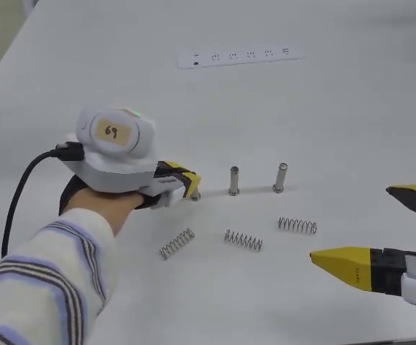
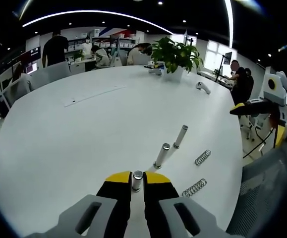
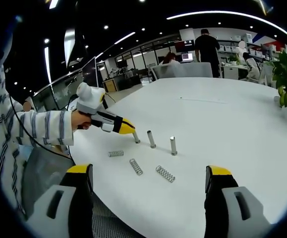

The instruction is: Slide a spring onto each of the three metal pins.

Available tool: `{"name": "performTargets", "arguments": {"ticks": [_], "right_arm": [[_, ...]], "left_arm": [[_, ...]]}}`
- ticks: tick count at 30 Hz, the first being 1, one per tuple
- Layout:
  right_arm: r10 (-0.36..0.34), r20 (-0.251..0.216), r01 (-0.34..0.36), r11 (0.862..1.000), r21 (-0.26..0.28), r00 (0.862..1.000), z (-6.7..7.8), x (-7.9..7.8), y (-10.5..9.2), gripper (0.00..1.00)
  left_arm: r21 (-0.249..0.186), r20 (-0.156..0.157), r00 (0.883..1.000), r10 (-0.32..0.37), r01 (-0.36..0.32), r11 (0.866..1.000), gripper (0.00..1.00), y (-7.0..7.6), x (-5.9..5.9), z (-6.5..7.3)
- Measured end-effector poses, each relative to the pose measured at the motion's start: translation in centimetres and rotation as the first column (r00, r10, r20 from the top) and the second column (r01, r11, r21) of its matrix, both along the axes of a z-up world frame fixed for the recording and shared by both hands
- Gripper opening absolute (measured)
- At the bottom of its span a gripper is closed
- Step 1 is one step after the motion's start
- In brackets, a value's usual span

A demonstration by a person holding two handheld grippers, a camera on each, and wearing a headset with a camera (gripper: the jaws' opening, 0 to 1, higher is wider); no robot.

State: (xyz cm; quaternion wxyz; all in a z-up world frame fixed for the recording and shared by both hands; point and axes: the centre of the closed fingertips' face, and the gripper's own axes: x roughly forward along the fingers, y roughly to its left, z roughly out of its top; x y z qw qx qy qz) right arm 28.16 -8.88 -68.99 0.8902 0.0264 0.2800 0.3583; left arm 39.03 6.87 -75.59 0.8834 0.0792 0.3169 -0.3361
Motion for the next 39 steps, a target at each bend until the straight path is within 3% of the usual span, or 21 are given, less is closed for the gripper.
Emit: {"name": "performTargets", "arguments": {"ticks": [19, 27, 33, 39], "right_arm": [[0.012, 0.006, -0.012, 1.000, 0.000, 1.000, 0.2, 0.1, 0.3, 0.93], [0.017, 0.005, -0.017, 1.000, -0.002, 1.000, 0.2, 0.0, 0.2, 0.93], [0.015, 0.004, -0.015, 1.000, -0.006, 1.000, 0.2, 0.1, 0.0, 0.93], [0.023, -0.005, -0.023, 1.000, -0.014, 1.000, 0.1, 0.0, 0.0, 0.96]], "left_arm": [[-0.020, 0.014, 1.000, 0.018, -0.018, 1.000, 0.03, 0.4, -0.4, 1.0], [-0.016, 0.002, 0.999, 0.033, -0.033, 0.999, 0.06, 1.0, -0.9, 1.0], [-0.022, -0.010, 0.999, 0.037, -0.037, 0.999, 0.07, 2.0, -2.1, 1.4], [0.020, -0.058, 0.998, 0.029, -0.028, 0.999, 0.12, 3.5, -4.0, 0.0]]}}
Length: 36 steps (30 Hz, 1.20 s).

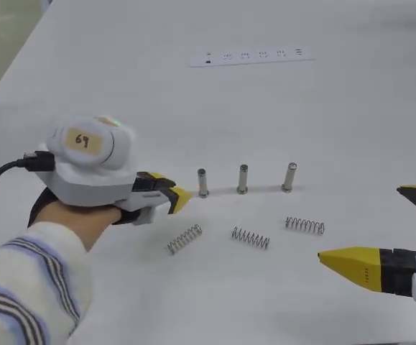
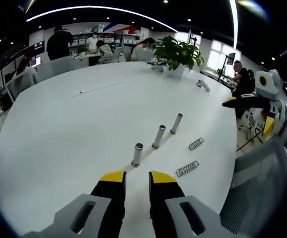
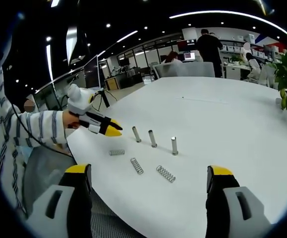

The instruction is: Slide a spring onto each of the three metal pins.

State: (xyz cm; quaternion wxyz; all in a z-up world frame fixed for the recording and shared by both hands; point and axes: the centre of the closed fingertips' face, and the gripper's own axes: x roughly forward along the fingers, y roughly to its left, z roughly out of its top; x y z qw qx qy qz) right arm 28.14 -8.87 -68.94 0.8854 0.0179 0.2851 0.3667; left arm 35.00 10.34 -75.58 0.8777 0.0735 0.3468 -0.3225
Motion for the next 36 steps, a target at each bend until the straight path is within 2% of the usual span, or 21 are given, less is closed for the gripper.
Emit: {"name": "performTargets", "arguments": {"ticks": [5, 8, 10, 14, 19, 20, 23, 26, 29, 32, 36], "right_arm": [[0.002, 0.000, -0.002, 1.000, 0.000, 1.000, 0.1, 0.0, 0.1, 0.97], [0.004, 0.000, -0.004, 1.000, -0.002, 1.000, 0.0, 0.0, 0.1, 0.98], [0.010, -0.002, -0.010, 1.000, -0.002, 1.000, 0.0, 0.0, 0.2, 0.99], [0.024, -0.006, -0.024, 1.000, -0.004, 1.000, 0.0, -0.2, 0.6, 1.00], [0.034, -0.007, -0.034, 0.999, -0.007, 0.999, -0.1, -0.4, 0.7, 1.00], [0.036, -0.007, -0.036, 0.999, -0.007, 0.999, -0.1, -0.4, 0.7, 1.00], [0.040, -0.009, -0.040, 0.999, -0.011, 0.999, -0.1, -0.5, 0.7, 0.99], [0.042, -0.011, -0.042, 0.999, -0.014, 0.999, -0.2, -0.5, 0.6, 0.98], [0.039, -0.012, -0.039, 0.999, -0.010, 0.999, -0.1, -0.5, 0.7, 0.98], [0.037, -0.010, -0.037, 0.999, -0.010, 0.999, -0.1, -0.4, 0.7, 0.98], [0.041, -0.014, -0.042, 0.999, -0.015, 0.999, -0.2, -0.5, 0.9, 0.98]], "left_arm": [[-0.009, -0.034, 0.999, 0.005, -0.005, 1.000, 0.16, 0.8, -1.2, -0.4], [0.018, -0.035, 0.999, -0.008, 0.008, 1.000, 0.18, 1.4, -1.8, -0.7], [0.026, -0.048, 0.999, 0.001, 0.001, 1.000, 0.19, 1.8, -2.1, -0.9], [0.031, -0.054, 0.999, 0.000, 0.002, 1.000, 0.20, 2.2, -2.6, -1.1], [0.027, -0.072, 0.997, -0.025, 0.027, 0.999, 0.22, 1.8, -3.5, -1.7], [0.027, -0.066, 0.997, -0.033, 0.035, 0.999, 0.21, 1.7, -3.6, -1.8], [0.011, -0.082, 0.996, -0.036, 0.037, 0.999, 0.21, 1.4, -3.9, -2.4], [0.015, -0.083, 0.995, -0.052, 0.053, 0.998, 0.21, 1.1, -4.0, -2.8], [0.004, -0.081, 0.995, -0.064, 0.064, 0.998, 0.21, 0.8, -4.2, -2.9], [-0.011, -0.093, 0.993, -0.066, 0.065, 0.998, 0.20, 0.5, -4.4, -3.3], [0.001, -0.097, 0.992, -0.087, 0.087, 0.996, 0.19, 0.3, -4.8, -3.8]]}}
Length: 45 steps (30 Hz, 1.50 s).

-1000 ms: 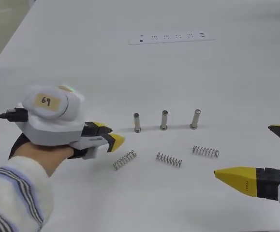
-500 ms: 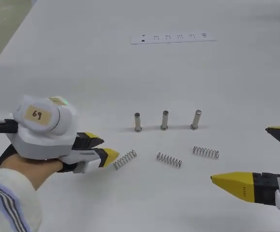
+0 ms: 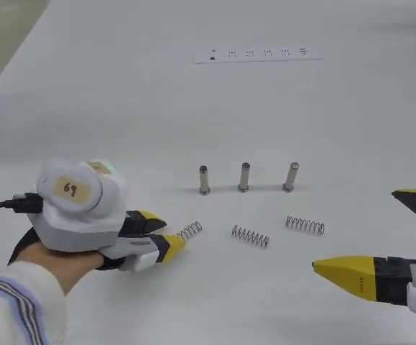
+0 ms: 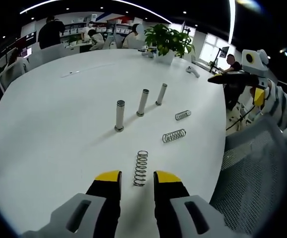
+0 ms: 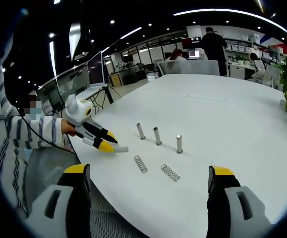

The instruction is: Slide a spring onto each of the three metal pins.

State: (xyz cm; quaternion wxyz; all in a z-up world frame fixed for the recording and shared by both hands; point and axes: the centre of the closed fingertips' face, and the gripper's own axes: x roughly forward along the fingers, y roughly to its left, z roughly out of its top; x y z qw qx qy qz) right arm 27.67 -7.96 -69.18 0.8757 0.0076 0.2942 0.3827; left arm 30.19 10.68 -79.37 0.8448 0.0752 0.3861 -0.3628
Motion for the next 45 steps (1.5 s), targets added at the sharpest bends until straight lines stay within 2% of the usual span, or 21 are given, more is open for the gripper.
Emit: {"name": "performTargets", "arguments": {"ticks": [6, 13, 16, 19, 21, 24, 27, 33, 45], "right_arm": [[-0.004, -0.002, 0.004, 1.000, -0.001, 1.000, -0.1, 0.0, 0.0, 0.98], [-0.007, 0.000, 0.007, 1.000, 0.001, 1.000, -0.1, 0.1, -0.1, 0.97], [-0.006, -0.003, 0.006, 1.000, 0.003, 1.000, -0.2, 0.0, 0.0, 0.97], [-0.003, -0.004, 0.003, 1.000, 0.004, 1.000, -0.2, 0.0, 0.1, 0.97], [-0.003, -0.003, 0.004, 1.000, 0.005, 1.000, -0.2, 0.0, 0.1, 0.96], [-0.005, -0.002, 0.005, 1.000, 0.006, 1.000, -0.1, 0.1, 0.1, 0.96], [-0.006, 0.000, 0.006, 1.000, 0.009, 1.000, -0.1, 0.1, 0.1, 0.96], [-0.004, -0.002, 0.004, 1.000, 0.009, 1.000, -0.1, 0.1, 0.2, 0.96], [0.006, -0.002, -0.006, 1.000, 0.005, 1.000, 0.0, 0.0, 0.5, 0.95]], "left_arm": [[0.030, 0.020, 1.000, -0.017, 0.016, 0.999, 0.15, 0.2, 0.1, -0.3], [0.045, 0.015, 0.999, -0.041, 0.040, 0.998, 0.13, 0.0, -0.3, -0.6], [0.091, 0.017, 0.997, -0.075, 0.073, 0.993, 0.13, 0.0, -0.5, -0.9], [0.089, 0.015, 0.996, -0.083, 0.081, 0.993, 0.12, -0.2, -0.5, -1.0], [0.072, 0.014, 0.997, -0.070, 0.069, 0.995, 0.12, -0.4, -0.4, -0.9], [0.082, 0.021, 0.997, -0.075, 0.073, 0.994, 0.11, -0.4, -0.3, -0.9], [0.080, 0.020, 0.997, -0.079, 0.077, 0.994, 0.09, -0.4, -0.4, -0.9], [0.110, 0.012, 0.995, -0.102, 0.100, 0.989, 0.06, 0.0, -1.0, -1.3], [0.116, 0.032, 0.993, -0.117, 0.113, 0.987, 0.03, -0.2, -0.6, -1.5]]}}
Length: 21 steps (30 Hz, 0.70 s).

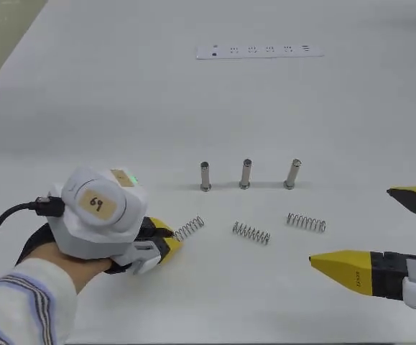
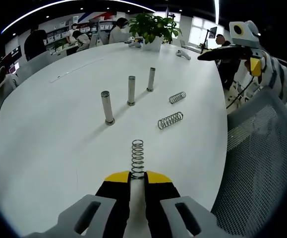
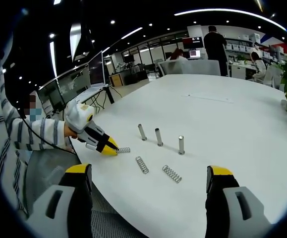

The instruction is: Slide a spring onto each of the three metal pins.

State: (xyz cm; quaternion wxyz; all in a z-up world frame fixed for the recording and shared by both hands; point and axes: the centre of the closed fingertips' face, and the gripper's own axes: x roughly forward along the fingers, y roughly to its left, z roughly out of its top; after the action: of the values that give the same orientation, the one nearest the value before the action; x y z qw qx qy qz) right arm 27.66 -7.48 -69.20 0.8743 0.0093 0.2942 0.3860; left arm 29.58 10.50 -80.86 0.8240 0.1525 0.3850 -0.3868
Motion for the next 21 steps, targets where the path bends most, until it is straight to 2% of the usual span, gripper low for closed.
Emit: {"name": "performTargets", "arguments": {"ticks": [2, 4, 8, 14, 21], "right_arm": [[0.000, 0.001, 0.000, 1.000, -0.001, 1.000, 0.0, 0.0, 0.0, 0.95], [0.001, 0.001, -0.001, 1.000, -0.002, 1.000, 0.1, 0.0, 0.0, 0.95], [0.002, 0.000, -0.002, 1.000, -0.003, 1.000, 0.1, 0.1, 0.1, 0.95], [0.006, 0.002, -0.006, 1.000, -0.004, 1.000, 0.1, 0.2, 0.2, 0.95], [0.015, 0.000, -0.015, 1.000, -0.010, 1.000, 0.1, 0.1, 0.3, 0.95]], "left_arm": [[-0.011, -0.003, 1.000, 0.003, -0.003, 1.000, 0.03, 0.0, 0.0, 0.0], [-0.046, -0.018, 1.000, 0.014, -0.015, 0.999, 0.03, -0.1, 0.0, 0.0], [-0.060, -0.008, 1.000, 0.020, -0.020, 0.998, 0.03, 0.1, 0.2, 0.4], [-0.124, -0.007, 0.999, 0.037, -0.038, 0.992, 0.03, -0.1, 0.4, 1.6], [-0.146, -0.001, 1.000, 0.025, -0.025, 0.989, 0.03, -0.4, 0.2, 2.6]]}}
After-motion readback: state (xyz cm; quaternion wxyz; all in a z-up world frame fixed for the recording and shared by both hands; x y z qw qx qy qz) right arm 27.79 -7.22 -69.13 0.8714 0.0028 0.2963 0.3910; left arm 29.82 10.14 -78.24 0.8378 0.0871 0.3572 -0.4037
